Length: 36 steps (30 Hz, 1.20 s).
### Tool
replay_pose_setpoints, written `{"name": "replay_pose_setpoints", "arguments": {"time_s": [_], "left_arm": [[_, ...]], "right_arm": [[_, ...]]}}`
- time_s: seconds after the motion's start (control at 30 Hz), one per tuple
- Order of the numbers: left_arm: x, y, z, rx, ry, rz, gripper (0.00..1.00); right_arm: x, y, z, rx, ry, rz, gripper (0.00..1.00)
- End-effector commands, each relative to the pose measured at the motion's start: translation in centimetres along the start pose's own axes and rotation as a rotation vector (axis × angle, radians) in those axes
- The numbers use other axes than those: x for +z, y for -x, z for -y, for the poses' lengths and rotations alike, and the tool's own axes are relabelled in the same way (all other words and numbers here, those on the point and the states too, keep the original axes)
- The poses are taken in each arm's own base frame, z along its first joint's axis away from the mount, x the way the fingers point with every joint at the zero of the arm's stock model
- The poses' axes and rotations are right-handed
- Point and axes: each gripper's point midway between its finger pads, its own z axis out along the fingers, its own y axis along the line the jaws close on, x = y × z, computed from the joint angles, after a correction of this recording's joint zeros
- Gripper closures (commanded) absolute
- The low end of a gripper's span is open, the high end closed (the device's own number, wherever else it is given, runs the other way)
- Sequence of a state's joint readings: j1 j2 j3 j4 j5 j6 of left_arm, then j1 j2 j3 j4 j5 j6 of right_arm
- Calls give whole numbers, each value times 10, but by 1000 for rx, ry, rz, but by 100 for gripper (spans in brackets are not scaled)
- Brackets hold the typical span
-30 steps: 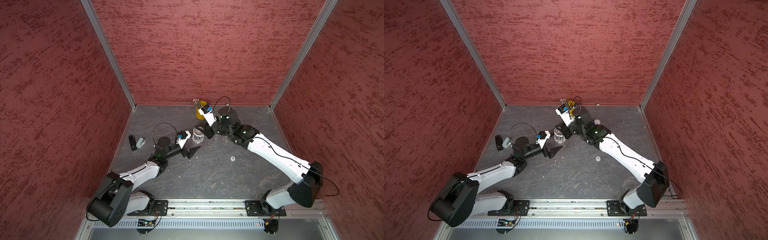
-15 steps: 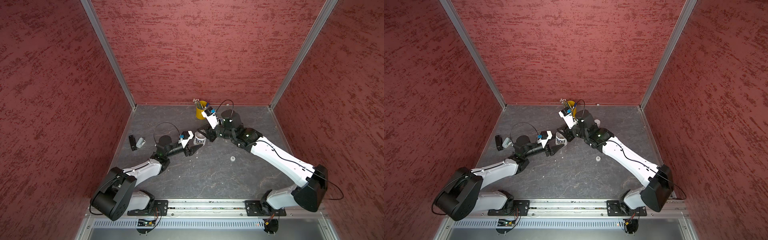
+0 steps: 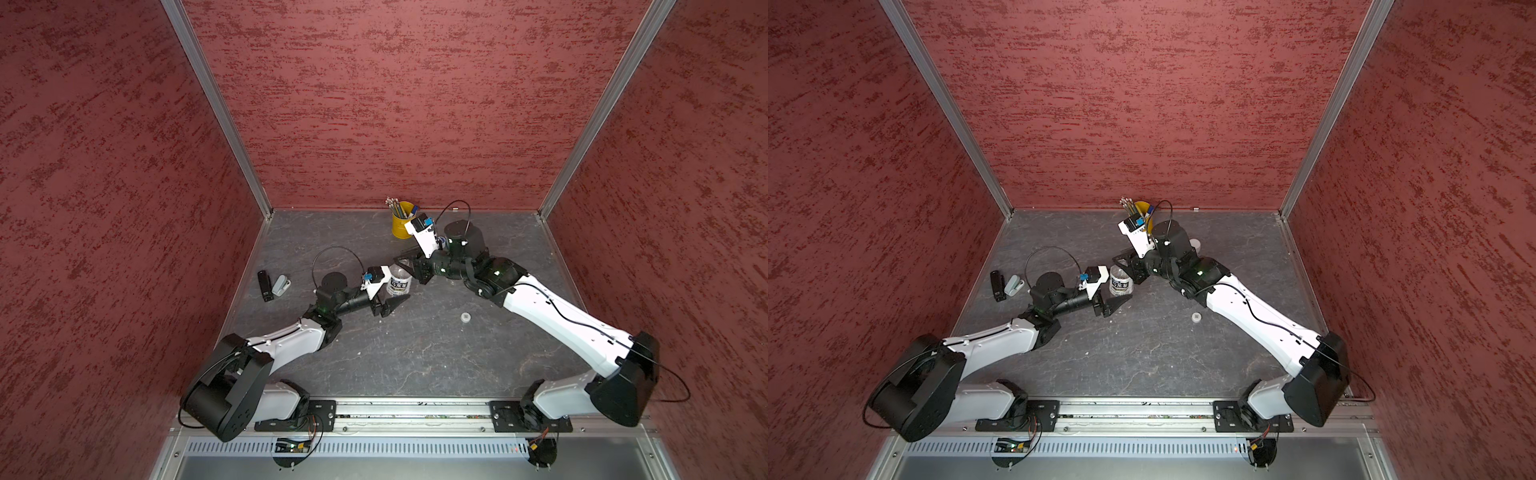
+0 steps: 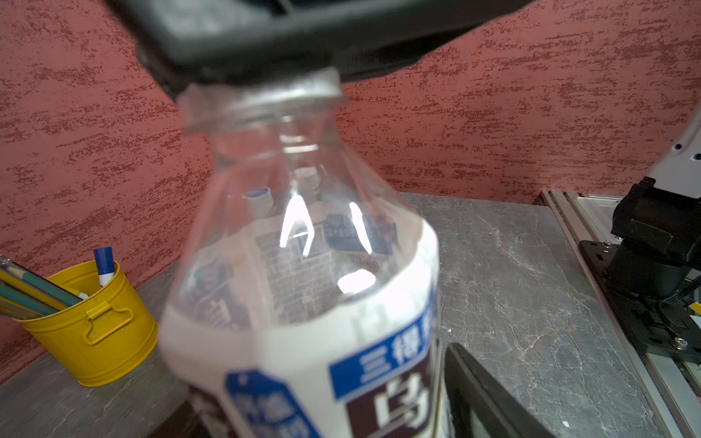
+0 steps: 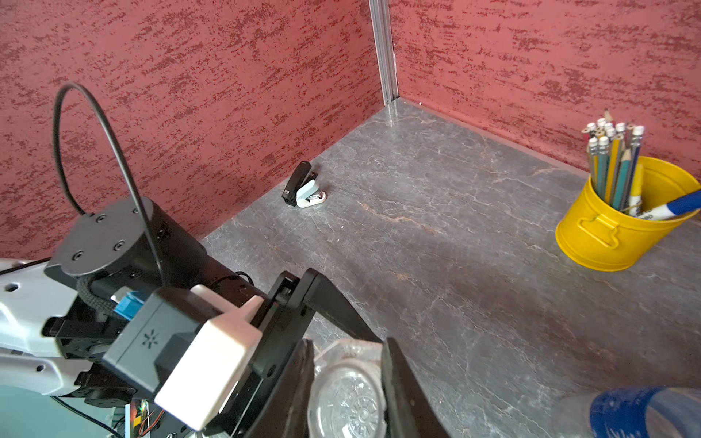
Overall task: Screw on the bottle caps
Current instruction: Pick up the plastic bottle at the center of the board.
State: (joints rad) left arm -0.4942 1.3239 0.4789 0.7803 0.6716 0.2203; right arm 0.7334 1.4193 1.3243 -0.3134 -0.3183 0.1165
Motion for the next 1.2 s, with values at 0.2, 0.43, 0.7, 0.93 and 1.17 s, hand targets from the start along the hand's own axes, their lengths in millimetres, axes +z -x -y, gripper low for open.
{"name": "replay_pose_setpoints", "arguments": {"time_s": [0.2, 0.43, 0.7, 0.93, 1.17], "left_arm": [[4, -2, -2, 11, 1, -4, 37], [2, 0, -2, 15, 12, -1, 44], [-6, -12, -6, -12, 72, -34, 46], [-14, -12, -6, -10, 103, -56, 47], [-16, -4, 4, 36, 66, -78, 47]], "right_arm": [[-11, 15, -11, 0, 35, 62, 82], [-19, 18, -10, -5, 15, 89, 69], [-64, 4, 22, -30, -194, 52, 19], [-119, -90, 92, 529, -492, -231, 2], [-115, -157, 111, 617, -564, -414, 1]]}}
